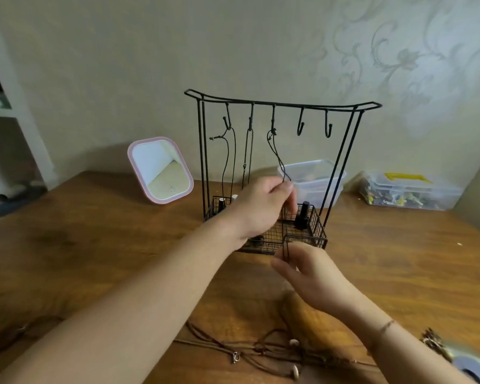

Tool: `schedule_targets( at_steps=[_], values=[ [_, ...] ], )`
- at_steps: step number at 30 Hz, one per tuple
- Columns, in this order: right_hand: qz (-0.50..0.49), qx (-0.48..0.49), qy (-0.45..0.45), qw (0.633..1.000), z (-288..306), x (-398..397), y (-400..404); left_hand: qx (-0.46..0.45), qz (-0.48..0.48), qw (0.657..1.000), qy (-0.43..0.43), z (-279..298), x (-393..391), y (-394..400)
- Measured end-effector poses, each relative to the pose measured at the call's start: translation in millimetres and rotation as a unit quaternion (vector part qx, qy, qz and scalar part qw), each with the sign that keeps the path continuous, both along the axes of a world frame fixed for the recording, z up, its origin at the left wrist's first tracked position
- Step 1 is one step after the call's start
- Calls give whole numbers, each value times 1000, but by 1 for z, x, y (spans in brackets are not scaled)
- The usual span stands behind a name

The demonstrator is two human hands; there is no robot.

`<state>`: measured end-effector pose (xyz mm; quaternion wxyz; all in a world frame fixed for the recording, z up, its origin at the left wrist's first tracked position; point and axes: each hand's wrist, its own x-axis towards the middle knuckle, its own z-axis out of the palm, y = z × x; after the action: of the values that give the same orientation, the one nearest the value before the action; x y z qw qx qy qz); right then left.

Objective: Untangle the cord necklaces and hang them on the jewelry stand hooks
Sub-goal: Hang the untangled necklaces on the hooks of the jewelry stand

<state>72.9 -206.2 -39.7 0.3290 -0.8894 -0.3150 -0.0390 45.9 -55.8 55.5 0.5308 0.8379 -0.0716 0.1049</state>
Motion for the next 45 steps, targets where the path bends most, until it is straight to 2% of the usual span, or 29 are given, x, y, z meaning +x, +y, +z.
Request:
schedule_targets(
  at_steps=[2,7,9,13,15,20,25,27,29,30,31,33,35,38,41,45],
  values=[
    [-20,-19,7,1000,12,9,9,-20,-3,1000,-10,11,0,6],
    [-81,37,-14,996,43,50,37,-90,-5,996,-26,28,2,16],
    [-88,-2,-31,996,42,71,49,-81,-2,997,-16,28,5,17],
    [-91,-174,-27,980,16,102,64,-38,20,999,25,11,12,20],
    [-79,-201,-17,976,5,107,68,-29,35,998,39,0,16,23],
    [-12,-171,-33,985,14,96,55,82,81,993,27,-32,18,31],
    [-25,-63,-164,984,32,38,5,147,123,981,-4,-67,2,41],
    [71,-87,-96,989,35,12,-11,180,132,975,-23,-76,-11,46],
    [193,-146,-4,970,30,-10,-16,205,109,972,-29,-81,-27,51],
    [237,-168,6,957,25,-18,-17,228,77,970,-20,-81,-37,54],
    [263,-183,-1,947,19,-23,-19,267,31,963,-3,-81,-46,58],
    [273,-212,-38,938,8,-26,-26,368,-72,927,30,-82,-66,67],
    [272,-229,-55,933,1,-19,-37,410,-134,901,57,-89,-83,76],
    [253,-248,-25,935,-4,-2,-53,374,-150,912,75,-101,-99,87],
    [203,-257,-77,942,-11,6,-57,346,-130,926,76,-106,-104,94],
    [186,-264,-116,939,-20,2,-53,345,-91,928,104,-100,-98,85]
  ],
)
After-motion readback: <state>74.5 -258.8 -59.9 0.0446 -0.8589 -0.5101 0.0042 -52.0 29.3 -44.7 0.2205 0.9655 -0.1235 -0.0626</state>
